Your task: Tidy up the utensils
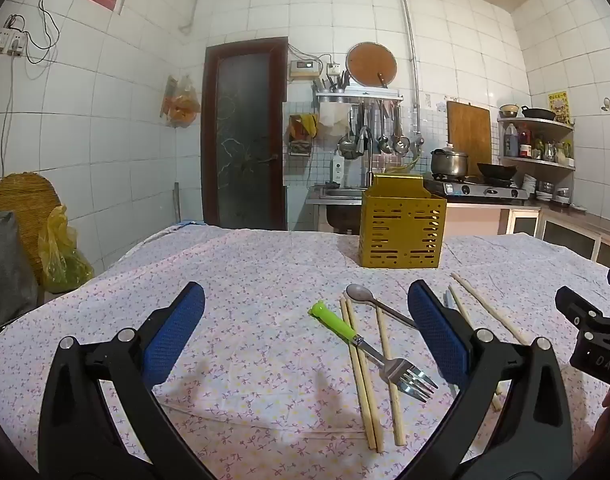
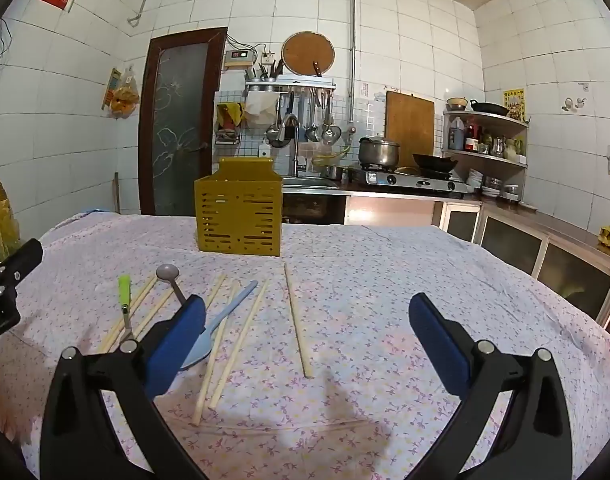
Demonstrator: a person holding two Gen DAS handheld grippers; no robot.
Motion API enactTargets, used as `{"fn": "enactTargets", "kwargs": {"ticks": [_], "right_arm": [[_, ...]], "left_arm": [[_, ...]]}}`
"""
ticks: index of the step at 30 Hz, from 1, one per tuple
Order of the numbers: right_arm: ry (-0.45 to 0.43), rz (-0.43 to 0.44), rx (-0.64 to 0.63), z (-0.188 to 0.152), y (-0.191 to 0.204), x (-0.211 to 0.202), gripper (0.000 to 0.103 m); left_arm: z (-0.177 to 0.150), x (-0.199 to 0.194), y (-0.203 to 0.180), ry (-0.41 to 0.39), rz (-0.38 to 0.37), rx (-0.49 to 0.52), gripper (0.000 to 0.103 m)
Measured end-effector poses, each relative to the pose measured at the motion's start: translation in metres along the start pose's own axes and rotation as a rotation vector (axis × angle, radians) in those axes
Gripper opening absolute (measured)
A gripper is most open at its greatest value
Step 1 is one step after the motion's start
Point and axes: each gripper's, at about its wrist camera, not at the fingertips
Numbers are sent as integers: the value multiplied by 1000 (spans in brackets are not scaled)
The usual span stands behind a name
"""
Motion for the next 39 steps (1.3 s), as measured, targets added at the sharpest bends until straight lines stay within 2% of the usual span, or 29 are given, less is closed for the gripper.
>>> {"fn": "enactTargets", "kwargs": {"ticks": [30,39], "right_arm": [[-7,-12,-8,1,-4,0,99],[-12,-17,-7,9,-7,-12,99]], "left_arm": [[1,-1,-3,2,-4,-1,98],[0,-2,-1,1,-4,-2,98]]}}
Point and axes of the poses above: each gripper's, at about its wrist camera, not at the fingertips, and x roughly the way its jaws point, y to its left, z to its top, and after that the axes turned 15 degrees about x, right-handed
